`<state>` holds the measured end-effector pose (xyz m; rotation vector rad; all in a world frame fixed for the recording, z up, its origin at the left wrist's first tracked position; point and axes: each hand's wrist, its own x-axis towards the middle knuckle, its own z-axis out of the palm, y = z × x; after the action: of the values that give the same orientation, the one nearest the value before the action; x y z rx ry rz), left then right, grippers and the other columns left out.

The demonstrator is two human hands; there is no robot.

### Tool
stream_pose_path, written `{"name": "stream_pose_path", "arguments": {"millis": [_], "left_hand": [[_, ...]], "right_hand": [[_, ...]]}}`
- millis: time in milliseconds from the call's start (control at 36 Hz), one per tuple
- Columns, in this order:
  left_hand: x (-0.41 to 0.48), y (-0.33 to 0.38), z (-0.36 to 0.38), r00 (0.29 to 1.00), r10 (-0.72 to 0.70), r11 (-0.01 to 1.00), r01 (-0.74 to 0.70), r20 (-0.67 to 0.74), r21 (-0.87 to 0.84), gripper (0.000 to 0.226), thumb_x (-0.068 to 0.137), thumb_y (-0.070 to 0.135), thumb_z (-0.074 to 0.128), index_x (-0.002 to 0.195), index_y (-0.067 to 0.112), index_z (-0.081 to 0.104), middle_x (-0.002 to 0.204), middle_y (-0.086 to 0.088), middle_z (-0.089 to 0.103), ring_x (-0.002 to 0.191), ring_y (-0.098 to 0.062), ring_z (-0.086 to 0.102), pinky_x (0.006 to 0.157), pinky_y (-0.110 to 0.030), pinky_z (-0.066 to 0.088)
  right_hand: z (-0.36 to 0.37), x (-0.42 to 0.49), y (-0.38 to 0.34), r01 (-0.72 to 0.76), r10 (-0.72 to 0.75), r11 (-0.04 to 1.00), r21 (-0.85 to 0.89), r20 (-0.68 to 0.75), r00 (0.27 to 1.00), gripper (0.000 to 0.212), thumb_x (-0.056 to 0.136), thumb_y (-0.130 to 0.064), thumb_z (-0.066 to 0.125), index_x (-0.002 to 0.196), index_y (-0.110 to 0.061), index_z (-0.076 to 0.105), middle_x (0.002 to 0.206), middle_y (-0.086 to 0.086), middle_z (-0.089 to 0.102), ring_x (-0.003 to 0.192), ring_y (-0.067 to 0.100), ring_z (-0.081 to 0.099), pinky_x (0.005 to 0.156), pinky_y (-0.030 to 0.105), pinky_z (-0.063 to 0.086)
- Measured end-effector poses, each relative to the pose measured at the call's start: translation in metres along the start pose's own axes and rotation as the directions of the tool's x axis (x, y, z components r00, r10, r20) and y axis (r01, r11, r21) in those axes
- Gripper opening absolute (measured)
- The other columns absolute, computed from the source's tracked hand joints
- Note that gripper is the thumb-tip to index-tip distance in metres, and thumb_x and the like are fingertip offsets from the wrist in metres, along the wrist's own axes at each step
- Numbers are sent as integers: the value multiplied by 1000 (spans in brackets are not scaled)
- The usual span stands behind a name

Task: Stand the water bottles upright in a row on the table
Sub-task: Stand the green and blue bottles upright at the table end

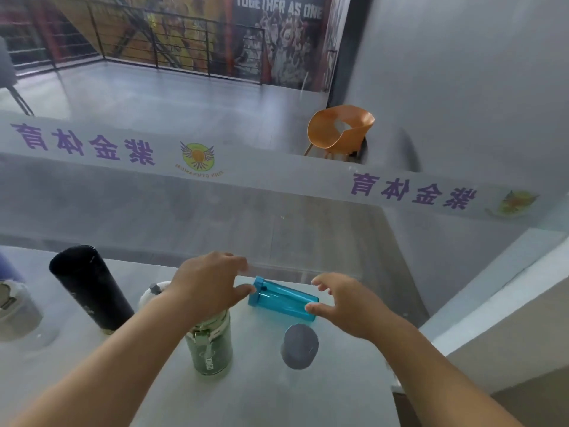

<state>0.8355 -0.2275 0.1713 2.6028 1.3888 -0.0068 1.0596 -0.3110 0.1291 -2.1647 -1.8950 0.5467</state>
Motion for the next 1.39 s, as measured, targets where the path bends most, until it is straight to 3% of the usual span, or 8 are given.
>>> {"name": "stream_pose_path", "arguments": {"millis": [167, 389, 556, 722, 944, 1111, 1278, 1389], "left_hand": [[38, -1, 9, 996, -68, 998, 67, 50, 18, 46, 85, 57, 54, 121, 29, 54, 121, 8, 64, 98, -12, 64, 86, -29, 55], [77, -36, 24, 968, -180, 980, 160, 177, 121, 43, 85, 55, 53, 120, 31, 53, 121, 7, 61, 106, -16, 60, 88, -33, 51], [98, -60, 36, 949, -217, 971, 187, 227, 147, 45, 84, 55, 53, 120, 29, 52, 119, 4, 61, 107, -18, 59, 89, -33, 50], [111, -72, 49, 916, -223, 973, 188, 334, 136, 47, 86, 56, 52, 125, 30, 49, 125, 4, 57, 111, -19, 57, 89, -31, 46], [119, -77, 53, 919, -193, 980, 160, 344, 121, 46, 85, 56, 53, 124, 32, 50, 125, 5, 58, 112, -19, 57, 91, -32, 47], [120, -65, 44, 954, -108, 991, 80, 279, 109, 42, 85, 56, 52, 118, 30, 52, 118, 6, 60, 105, -20, 59, 88, -33, 49], [121, -41, 29, 969, -2, 997, -18, 245, 79, 43, 86, 56, 51, 122, 33, 50, 124, 6, 58, 111, -19, 57, 90, -35, 47], [117, -19, 18, 970, 65, 995, -81, 235, 58, 42, 86, 56, 51, 122, 33, 50, 122, 7, 58, 108, -18, 58, 88, -35, 49]], "right_hand": [[14, 52, 26, 77, -57, 988, -132, 152, 987, 50, 87, -49, 60, 129, -24, 51, 123, -1, 61, 101, 16, 61, 87, 29, 55], [58, 128, 27, 186, -103, 947, -260, 305, 947, 59, 88, -45, 58, 138, -20, 38, 133, 6, 52, 114, 28, 54, 91, 40, 51], [90, 166, 12, 245, -142, 942, -229, 389, 910, 76, 87, -41, 62, 148, -22, 21, 141, 10, 39, 125, 32, 41, 98, 44, 43], [121, 182, 7, 203, -99, 964, -170, 477, 873, 75, 85, -43, 64, 146, -26, 24, 138, 11, 38, 122, 34, 43, 100, 46, 43], [126, 177, 12, 140, -74, 977, -160, 363, 929, 54, 80, -34, 65, 124, -15, 40, 118, 12, 48, 101, 34, 57, 75, 35, 44], [98, 159, 28, -34, 46, 997, -64, 202, 978, 52, 70, -38, 71, 108, -18, 40, 108, 5, 45, 90, 27, 55, 77, 37, 50], [62, 128, 46, -115, 114, 993, 21, 55, 992, 80, 72, -44, 70, 139, -23, 31, 121, 4, 40, 100, 26, 58, 86, 37, 52], [43, 98, 57, -176, 176, 983, 50, 3, 984, 91, 73, -44, 70, 148, -21, 23, 123, 2, 36, 105, 23, 55, 90, 33, 50]]}}
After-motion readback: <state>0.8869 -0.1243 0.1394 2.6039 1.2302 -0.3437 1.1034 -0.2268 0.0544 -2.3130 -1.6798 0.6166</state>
